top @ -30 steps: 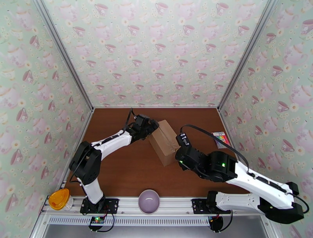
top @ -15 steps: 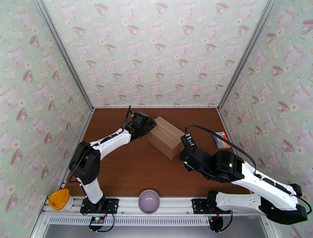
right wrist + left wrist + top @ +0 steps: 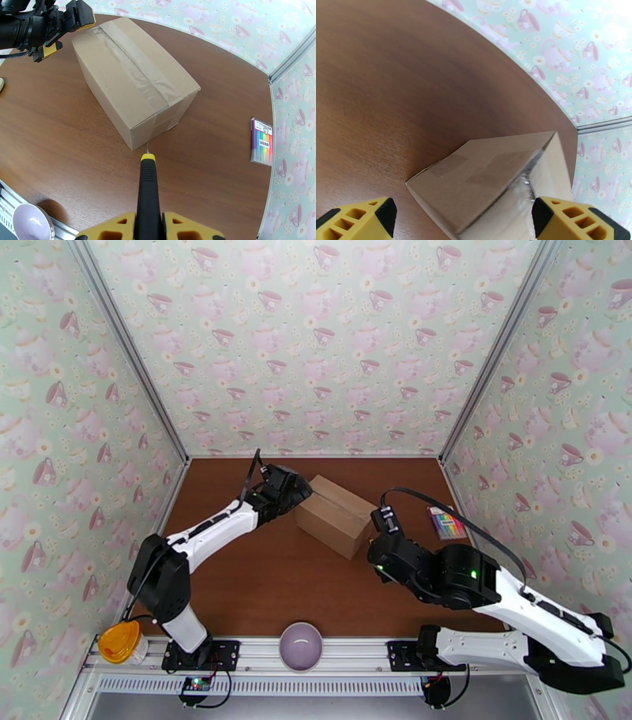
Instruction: Unpack the express box
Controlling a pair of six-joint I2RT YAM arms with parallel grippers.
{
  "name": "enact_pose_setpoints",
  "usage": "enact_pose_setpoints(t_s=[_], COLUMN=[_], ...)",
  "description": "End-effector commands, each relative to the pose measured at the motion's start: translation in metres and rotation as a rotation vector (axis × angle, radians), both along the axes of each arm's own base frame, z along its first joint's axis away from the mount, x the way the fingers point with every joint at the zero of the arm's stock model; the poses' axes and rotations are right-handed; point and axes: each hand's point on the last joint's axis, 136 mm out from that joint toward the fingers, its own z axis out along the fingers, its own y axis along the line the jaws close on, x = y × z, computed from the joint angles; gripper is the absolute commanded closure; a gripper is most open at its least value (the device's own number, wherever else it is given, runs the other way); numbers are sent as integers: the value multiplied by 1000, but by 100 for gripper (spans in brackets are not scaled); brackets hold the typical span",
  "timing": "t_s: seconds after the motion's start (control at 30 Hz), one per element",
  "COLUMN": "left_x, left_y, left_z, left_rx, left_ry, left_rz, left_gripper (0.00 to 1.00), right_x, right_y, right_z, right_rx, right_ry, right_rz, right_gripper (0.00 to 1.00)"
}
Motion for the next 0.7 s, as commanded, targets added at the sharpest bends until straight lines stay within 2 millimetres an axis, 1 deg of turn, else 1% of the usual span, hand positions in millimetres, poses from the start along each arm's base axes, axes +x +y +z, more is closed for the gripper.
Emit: enact_pose_setpoints(t_s=[0.0,0.13,0.2,0.33,0.4,0.53,0.6,0.67], left_x=[-4,-14,-23,-38,-44,-55,-58,-60], left_y=[1,2,5,18,25,27,21,13], left_z=[34,56,72,99,110,123,126,125], left_rx=[-8,-47,-75,-85,-85,-113,-160,-222], left_ry=[-70,-104,-135,-190,-215,-244,-256,-269], left_rz=[-29,-58,-65,-63,-60,-83,-116,-146], left_gripper=[3,4,4,4,4,5,5,6], right_x=[8,16,22,33,38,49,59,71], right_y=[3,10,16,25,31,47,56,65], right_z=[27,46,58,77,81,88,95,107], right_rx=[104,203,264,347,380,451,507,577], right_ry=[-65,-108,-132,-169,-167,-168,-187,-221], right_rz=[-21,-13,1,12,22,50,60,70], right_gripper=[100,100,100,100,100,100,100,100])
